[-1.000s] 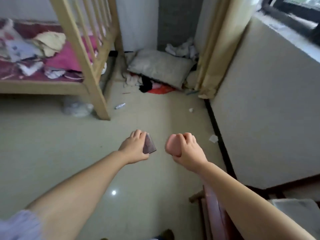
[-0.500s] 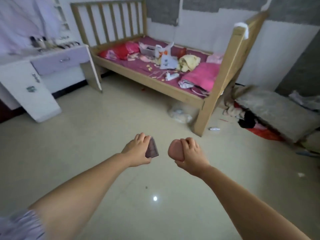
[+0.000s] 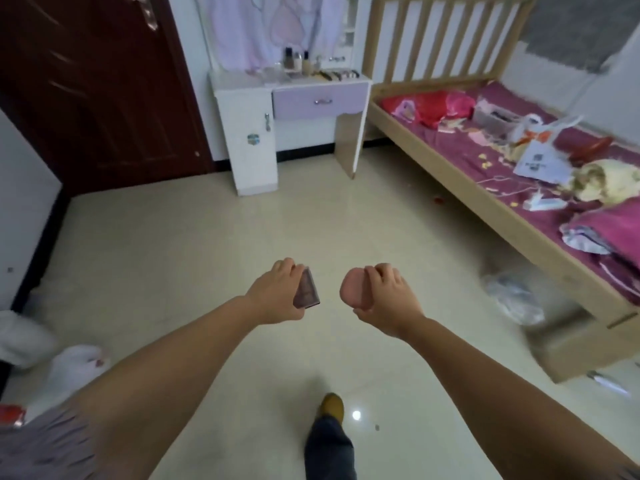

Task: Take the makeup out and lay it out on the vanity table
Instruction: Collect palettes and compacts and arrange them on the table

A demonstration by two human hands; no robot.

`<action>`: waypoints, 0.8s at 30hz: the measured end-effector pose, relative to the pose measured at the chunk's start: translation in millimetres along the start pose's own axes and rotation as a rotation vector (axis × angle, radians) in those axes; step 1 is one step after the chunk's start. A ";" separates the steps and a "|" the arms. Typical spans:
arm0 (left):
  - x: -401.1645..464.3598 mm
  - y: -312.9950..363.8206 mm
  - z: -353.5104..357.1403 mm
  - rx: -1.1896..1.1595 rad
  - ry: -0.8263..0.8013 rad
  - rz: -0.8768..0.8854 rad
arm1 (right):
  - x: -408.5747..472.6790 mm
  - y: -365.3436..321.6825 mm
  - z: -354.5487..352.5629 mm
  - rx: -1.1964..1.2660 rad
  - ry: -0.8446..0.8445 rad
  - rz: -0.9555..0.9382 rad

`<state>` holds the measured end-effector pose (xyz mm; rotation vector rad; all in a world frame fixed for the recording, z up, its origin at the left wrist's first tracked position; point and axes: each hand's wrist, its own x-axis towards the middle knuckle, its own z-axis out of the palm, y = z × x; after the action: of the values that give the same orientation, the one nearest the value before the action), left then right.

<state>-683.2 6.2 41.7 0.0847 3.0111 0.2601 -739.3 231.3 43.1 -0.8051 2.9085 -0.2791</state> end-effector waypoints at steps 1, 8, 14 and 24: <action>15.6 -15.2 -2.3 0.001 -0.001 -0.019 | 24.5 -1.6 1.9 0.000 -0.011 -0.019; 152.4 -104.7 -44.1 0.003 0.015 -0.136 | 208.9 10.5 -13.8 -0.020 -0.055 -0.128; 257.2 -174.5 -70.4 -0.025 0.026 -0.213 | 356.7 15.6 -32.8 -0.049 -0.077 -0.206; 474.0 -348.4 -119.2 -0.039 0.062 -0.212 | 644.8 -5.6 -38.5 -0.027 -0.048 -0.194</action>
<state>-1183.6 -325.3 44.4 -0.2499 3.0414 0.3050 -1292.7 -102.1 44.9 -1.0849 2.7977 -0.2343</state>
